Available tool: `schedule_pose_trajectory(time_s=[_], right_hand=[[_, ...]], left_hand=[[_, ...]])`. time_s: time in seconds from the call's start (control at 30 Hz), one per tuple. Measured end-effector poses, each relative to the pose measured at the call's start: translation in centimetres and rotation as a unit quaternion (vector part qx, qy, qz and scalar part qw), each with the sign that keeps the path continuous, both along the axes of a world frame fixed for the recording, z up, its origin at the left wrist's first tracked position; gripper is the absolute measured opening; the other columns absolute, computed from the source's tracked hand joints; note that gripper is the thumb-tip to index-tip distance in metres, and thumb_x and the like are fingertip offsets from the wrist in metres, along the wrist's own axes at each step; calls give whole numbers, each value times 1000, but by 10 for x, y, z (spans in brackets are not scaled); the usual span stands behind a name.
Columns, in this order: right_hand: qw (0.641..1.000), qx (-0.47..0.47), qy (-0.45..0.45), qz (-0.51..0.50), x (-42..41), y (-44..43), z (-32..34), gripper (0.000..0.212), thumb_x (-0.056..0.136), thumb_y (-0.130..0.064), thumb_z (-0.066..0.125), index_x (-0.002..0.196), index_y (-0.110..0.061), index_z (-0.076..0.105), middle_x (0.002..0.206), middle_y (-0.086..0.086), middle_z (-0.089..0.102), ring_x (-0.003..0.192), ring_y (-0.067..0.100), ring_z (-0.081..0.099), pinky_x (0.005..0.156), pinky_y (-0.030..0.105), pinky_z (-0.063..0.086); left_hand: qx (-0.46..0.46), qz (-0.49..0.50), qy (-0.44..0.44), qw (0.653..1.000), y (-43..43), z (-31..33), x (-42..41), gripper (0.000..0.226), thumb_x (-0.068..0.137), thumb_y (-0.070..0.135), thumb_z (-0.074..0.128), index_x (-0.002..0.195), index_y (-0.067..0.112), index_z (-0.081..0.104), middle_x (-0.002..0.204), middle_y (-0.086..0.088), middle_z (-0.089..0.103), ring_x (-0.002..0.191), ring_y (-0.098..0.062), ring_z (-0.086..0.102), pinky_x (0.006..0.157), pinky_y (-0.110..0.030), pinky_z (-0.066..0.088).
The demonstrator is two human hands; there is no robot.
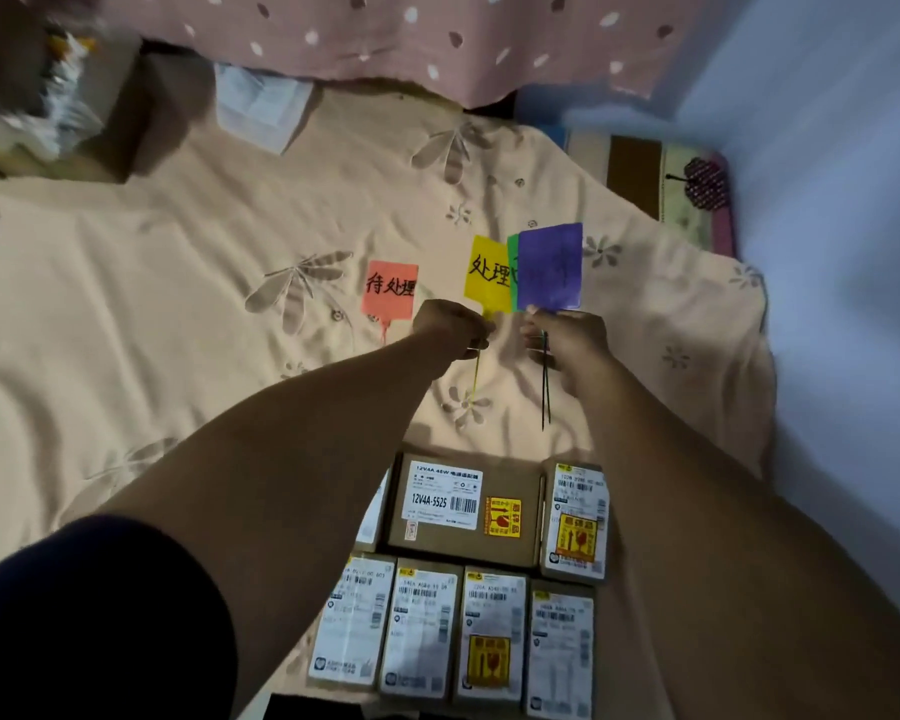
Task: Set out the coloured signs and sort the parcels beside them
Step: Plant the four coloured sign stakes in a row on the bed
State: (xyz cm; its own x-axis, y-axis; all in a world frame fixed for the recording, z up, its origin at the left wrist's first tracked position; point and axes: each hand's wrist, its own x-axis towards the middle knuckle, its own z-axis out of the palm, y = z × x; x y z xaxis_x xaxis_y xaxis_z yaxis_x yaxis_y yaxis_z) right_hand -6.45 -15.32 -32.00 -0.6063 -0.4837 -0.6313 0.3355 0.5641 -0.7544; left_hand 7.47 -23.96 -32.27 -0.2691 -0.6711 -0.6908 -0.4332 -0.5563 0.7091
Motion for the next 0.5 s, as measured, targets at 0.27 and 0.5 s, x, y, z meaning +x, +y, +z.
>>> schedule_pose_trajectory(time_s=[0.27,0.5], right_hand=[[998,41,-2,-51,-20,3,-77,27,64,-34,87,58,-13,69,61,5,63,59,21,57,63,38,52],[998,53,-5,-27,-10,-2,-111,29,69,-39,84,55,-18,71,73,5,72,74,23,69,81,45,59]], left_hand=[[35,63,-47,996,3,-71,-39,21,73,-2,81,63,10,67,89,-23,76,70,-31,71,58,-35,61],[-1,52,-150,987,-16,-144,-43,28,61,20,69,86,11,78,89,-12,76,81,-32,76,76,-44,65]])
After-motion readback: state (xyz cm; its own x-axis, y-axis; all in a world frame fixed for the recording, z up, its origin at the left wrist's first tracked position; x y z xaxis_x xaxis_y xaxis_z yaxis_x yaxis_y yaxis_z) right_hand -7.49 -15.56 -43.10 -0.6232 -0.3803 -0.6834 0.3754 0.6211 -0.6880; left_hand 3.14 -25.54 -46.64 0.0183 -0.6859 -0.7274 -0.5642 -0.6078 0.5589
